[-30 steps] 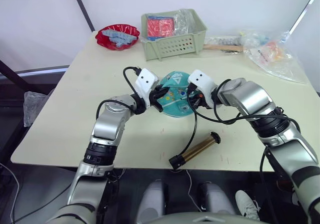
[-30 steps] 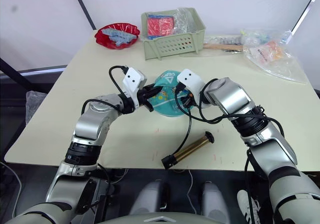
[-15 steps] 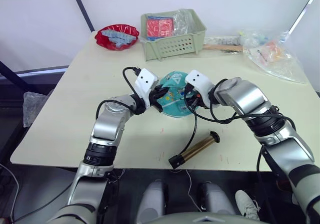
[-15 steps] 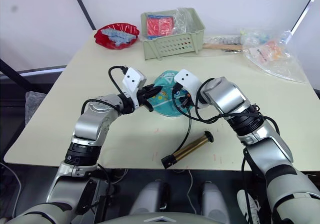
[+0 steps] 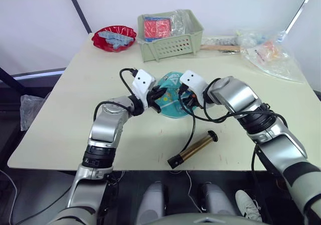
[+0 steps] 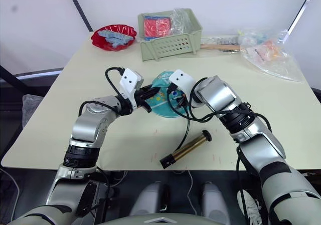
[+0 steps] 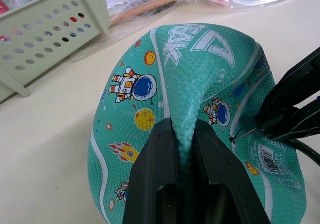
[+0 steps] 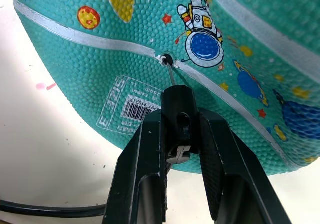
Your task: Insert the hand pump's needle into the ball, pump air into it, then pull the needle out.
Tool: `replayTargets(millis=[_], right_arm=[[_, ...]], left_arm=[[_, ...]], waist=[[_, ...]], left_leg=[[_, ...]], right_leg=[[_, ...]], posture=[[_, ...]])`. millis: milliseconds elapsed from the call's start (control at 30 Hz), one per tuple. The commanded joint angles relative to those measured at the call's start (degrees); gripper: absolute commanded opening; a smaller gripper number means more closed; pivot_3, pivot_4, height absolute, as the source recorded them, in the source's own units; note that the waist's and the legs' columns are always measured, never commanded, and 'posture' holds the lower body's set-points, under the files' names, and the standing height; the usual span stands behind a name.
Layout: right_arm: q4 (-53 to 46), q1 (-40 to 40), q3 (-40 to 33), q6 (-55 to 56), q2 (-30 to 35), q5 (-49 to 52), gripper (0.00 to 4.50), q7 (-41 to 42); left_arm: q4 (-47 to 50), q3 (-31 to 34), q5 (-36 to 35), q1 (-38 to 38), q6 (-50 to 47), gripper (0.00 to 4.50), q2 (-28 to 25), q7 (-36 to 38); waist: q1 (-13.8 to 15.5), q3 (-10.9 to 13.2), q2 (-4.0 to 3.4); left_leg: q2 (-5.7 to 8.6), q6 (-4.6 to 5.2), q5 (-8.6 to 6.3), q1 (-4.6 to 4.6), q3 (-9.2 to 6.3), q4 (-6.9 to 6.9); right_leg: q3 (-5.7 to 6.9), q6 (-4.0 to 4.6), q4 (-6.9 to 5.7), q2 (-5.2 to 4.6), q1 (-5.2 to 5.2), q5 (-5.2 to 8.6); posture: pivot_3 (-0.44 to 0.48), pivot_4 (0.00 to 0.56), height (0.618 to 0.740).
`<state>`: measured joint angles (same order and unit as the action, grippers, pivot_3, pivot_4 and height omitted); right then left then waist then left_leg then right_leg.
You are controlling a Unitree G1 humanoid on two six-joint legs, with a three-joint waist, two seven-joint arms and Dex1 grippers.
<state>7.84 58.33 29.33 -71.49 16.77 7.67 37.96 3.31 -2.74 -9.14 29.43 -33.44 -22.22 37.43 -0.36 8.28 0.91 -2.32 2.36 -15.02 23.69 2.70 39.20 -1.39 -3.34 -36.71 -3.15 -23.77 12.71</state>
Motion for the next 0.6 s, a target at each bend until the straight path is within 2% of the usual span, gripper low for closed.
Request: replayTargets(millis=[33, 600], right_arm=[[0.31, 0.82, 2.22, 2.58, -3.4, 0.39, 0.38, 0.87], [9.07, 3.64, 2.35, 7.79, -10.05, -3.41, 0.38, 2.76]], left_arm=[[0.41, -6.82, -2.05, -1.49, -1.49, 0.01, 3.21, 3.64], [1.49, -7.35, -2.11, -2.64, -2.28, 0.01, 3.56, 4.66]], waist=[[-0.13, -0.1, -0.07], [-0.98, -1.03, -0.11]], left_leg=[[0.0, 0.0, 0.0, 0.0, -0.01, 0.0], [-0.07, -0.02, -0.01, -0.21, -0.02, -0.19]], right_leg=[[0.01, 0.0, 0.0, 0.0, 0.0, 0.0], [0.02, 0.19, 0.0, -0.01, 0.08, 0.12]], posture=[[0.0, 0.15, 0.738], [0.0, 0.15, 0.738]])
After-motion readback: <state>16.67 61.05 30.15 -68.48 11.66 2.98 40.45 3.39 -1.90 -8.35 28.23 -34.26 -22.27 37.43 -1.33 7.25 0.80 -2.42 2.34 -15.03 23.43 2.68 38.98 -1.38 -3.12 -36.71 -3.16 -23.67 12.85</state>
